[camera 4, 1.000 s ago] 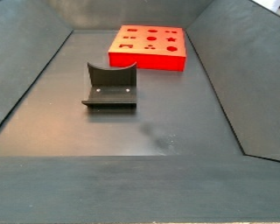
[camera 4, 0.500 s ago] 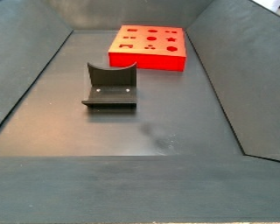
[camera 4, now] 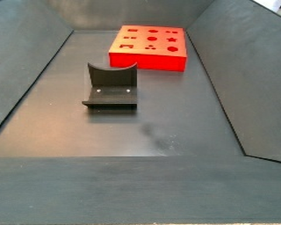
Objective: Pick up the rectangle object. Move up. Move to above the board. Insert the rectangle object.
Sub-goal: Insert the rectangle object.
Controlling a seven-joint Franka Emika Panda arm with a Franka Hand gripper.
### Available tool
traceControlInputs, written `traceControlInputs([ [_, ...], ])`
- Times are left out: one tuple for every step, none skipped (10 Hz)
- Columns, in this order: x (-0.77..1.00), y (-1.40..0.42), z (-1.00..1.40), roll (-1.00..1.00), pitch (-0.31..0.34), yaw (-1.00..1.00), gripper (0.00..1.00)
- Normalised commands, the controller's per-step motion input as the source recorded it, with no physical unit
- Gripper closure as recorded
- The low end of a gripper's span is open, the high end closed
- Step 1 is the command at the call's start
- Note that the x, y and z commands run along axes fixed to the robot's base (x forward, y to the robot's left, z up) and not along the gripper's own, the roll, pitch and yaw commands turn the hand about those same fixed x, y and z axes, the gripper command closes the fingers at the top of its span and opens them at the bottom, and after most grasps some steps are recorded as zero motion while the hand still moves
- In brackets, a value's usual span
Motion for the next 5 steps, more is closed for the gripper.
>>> traceControlInputs([
  [0.0, 0.0, -0.05, 0.0, -0.007, -1.0, 1.0],
  [0.0, 0.0, -0.06, 0.0, -0.009, -1.0, 1.0],
  [0.0, 0.0, -0.06, 0.0, -0.01, -1.0, 1.0],
  [0.0, 0.0, -0.06, 0.0, -0.009, -1.0, 1.0],
  [0.0, 0.0, -0.06, 0.0, -0.009, -1.0, 1.0],
])
